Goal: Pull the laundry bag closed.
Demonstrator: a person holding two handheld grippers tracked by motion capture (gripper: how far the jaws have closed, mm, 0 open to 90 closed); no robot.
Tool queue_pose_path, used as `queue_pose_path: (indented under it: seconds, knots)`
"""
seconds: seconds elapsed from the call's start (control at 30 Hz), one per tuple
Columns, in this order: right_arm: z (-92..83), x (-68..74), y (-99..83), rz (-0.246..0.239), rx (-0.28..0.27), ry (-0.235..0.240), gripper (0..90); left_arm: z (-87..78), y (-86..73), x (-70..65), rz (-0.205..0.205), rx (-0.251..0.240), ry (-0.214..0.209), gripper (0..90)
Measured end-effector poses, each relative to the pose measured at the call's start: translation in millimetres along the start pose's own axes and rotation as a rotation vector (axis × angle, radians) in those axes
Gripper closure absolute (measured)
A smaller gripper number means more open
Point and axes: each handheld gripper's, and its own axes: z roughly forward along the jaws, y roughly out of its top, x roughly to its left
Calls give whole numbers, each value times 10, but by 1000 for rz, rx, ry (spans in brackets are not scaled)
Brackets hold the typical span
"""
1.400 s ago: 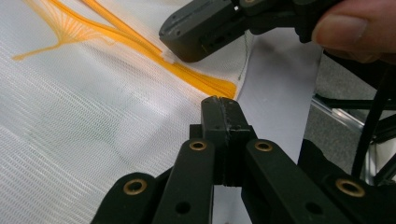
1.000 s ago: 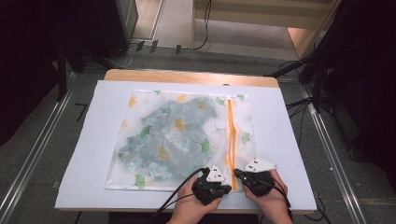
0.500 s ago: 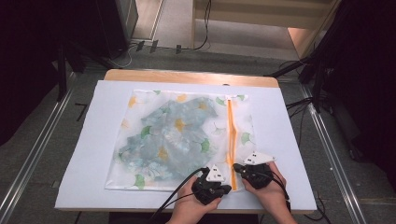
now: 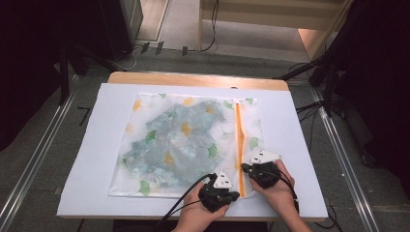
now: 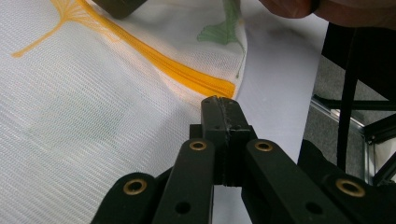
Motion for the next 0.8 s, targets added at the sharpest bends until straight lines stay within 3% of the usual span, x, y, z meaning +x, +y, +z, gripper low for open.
queue_pose_path:
  seconds: [0.3,0.5,0.8]
  knots:
    - [74,-78,86,-1,5,-8,900,-2,2,2,1,3,0,900]
    - [129,-123,177,-38,31,-17,900,-2,0,1,3,1,1,900]
    - [187,-217,236,-23,32,12,900,-4,2,1,4,3,2,900]
